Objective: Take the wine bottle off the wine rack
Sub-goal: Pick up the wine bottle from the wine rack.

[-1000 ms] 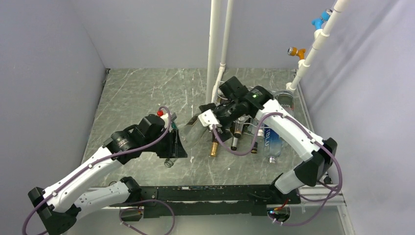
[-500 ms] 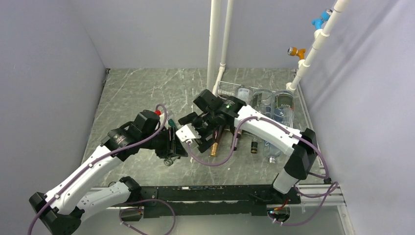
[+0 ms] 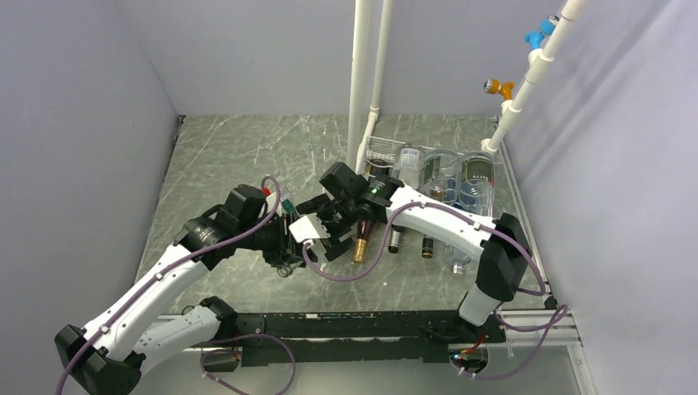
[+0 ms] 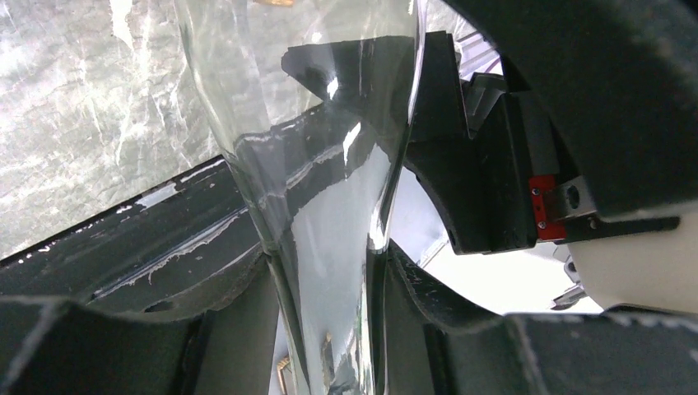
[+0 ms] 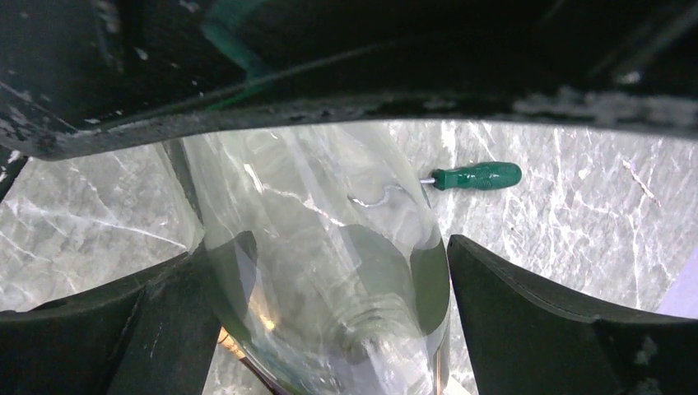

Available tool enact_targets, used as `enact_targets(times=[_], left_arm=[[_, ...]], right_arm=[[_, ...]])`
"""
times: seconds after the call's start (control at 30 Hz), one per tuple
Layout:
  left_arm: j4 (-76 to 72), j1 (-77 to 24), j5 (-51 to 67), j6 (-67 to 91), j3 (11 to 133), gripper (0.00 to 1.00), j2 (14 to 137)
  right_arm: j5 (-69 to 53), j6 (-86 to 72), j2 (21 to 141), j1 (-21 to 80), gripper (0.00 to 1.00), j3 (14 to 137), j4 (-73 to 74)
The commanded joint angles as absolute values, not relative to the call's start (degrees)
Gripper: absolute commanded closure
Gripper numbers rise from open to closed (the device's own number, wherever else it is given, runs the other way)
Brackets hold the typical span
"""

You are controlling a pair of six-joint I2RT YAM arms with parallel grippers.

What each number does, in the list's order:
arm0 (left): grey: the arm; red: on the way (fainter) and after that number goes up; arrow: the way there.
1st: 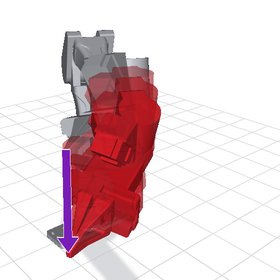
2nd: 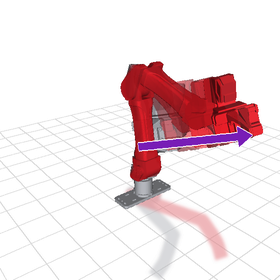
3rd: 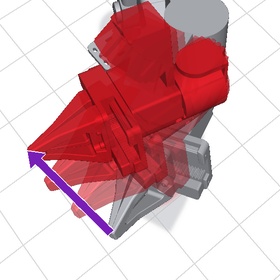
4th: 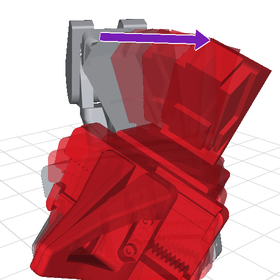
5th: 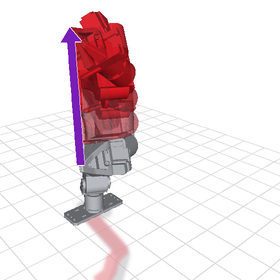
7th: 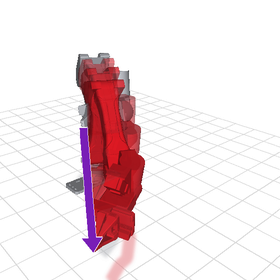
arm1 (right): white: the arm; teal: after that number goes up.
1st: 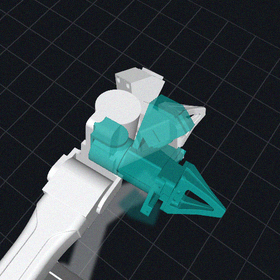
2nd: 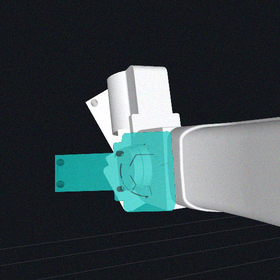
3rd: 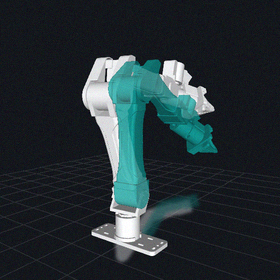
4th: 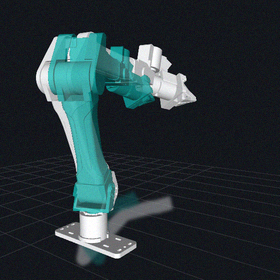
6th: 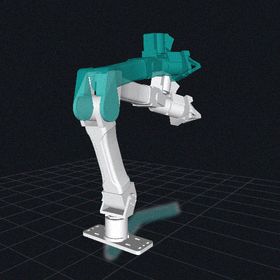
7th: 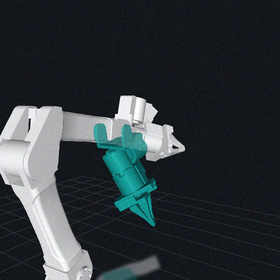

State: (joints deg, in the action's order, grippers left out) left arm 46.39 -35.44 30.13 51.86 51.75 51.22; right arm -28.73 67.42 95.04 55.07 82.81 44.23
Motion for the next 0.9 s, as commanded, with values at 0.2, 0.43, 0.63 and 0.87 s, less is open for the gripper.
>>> enact_targets(times=[0.2, 0.43, 0.63, 0.87], left_arm=[[29.2, -34.5, 38.1, 51.9, 52.5, 1.00, 49.5], [29.3, -34.3, 39.8, 50.3, 52.1, 1.00, 49.5], [28.0, -34.2, 41.3, 50.3, 51.0, 1.00, 48.8], [27.2, -34.2, 42.3, 50.5, 51.2, 1.00, 49.0]], right_arm=[[-29.6, 66.8, 95.9, 55.1, 0.01, 79.1, 37.5], [-43.1, 66.9, 96.4, 50.9, 0.00, 82.8, 42.0], [-44.2, 67.9, 95.8, 49.5, 0.00, 82.5, 42.3], [-44.0, 68.9, 95.7, 49.5, 0.16, 82.5, 42.5]])
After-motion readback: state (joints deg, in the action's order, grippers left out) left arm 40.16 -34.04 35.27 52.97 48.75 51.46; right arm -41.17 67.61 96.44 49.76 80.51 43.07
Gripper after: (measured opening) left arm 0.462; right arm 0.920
